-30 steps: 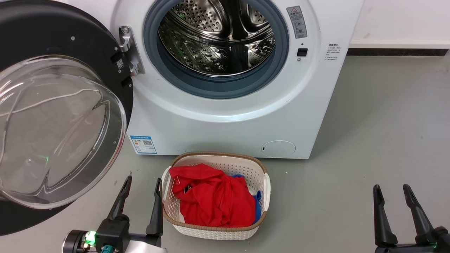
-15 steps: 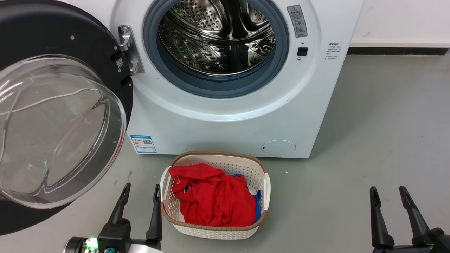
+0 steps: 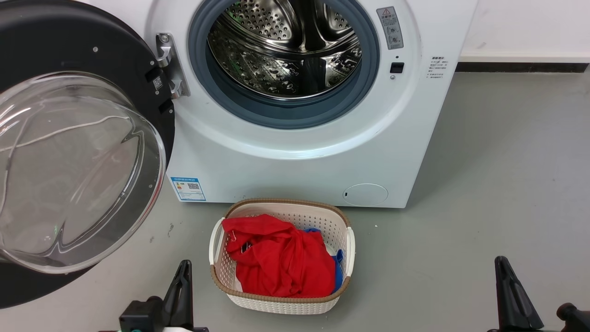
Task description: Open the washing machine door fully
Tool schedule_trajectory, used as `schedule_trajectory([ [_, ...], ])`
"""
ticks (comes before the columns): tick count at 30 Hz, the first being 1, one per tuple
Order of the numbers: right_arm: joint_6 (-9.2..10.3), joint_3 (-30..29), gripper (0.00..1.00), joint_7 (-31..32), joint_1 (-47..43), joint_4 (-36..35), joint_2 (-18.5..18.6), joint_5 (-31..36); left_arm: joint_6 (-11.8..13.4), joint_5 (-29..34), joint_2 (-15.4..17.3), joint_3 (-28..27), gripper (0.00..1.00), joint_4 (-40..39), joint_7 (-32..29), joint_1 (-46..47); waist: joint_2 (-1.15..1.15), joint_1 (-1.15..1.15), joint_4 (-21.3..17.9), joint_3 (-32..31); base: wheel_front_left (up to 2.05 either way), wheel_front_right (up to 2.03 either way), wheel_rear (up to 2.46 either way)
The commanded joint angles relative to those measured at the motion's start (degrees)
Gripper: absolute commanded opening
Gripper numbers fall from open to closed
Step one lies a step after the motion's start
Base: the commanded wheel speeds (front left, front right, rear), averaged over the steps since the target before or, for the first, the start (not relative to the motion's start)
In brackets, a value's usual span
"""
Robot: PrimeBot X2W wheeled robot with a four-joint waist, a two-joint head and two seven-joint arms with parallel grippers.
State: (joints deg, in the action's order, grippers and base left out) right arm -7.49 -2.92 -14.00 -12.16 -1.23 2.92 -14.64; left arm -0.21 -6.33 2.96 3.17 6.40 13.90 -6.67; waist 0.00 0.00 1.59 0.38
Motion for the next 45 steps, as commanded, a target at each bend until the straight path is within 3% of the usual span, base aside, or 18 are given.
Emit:
schedule_trajectory([
  [1, 0.0, 0.14, 0.0, 0.41, 1.41, -0.37, 0.46, -2.73, -0.3, -2.78, 0.16, -0.4, 0.0, -0.6, -0.49, 1.51, 0.0, 0.0, -0.02, 0.0, 0.0, 0.0, 0.0],
  [23, 0.0, 0.65, 0.0, 5.28, 6.82, 4.39, 1.6, -27.23, -2.46, -28.86, 0.56, -2.75, 0.0, 1.97, -6.22, 5.24, 0.0, 0.0, -0.34, -0.04, 0.0, 0.0, 0.0],
  [45, 0.0, 0.41, 0.0, 9.19, 10.59, 7.74, 1.96, -44.15, -4.04, -47.22, 0.66, -4.65, 0.0, 3.7, -10.44, 7.8, 0.0, 0.0, -0.63, -0.08, 0.0, 0.0, 0.0],
])
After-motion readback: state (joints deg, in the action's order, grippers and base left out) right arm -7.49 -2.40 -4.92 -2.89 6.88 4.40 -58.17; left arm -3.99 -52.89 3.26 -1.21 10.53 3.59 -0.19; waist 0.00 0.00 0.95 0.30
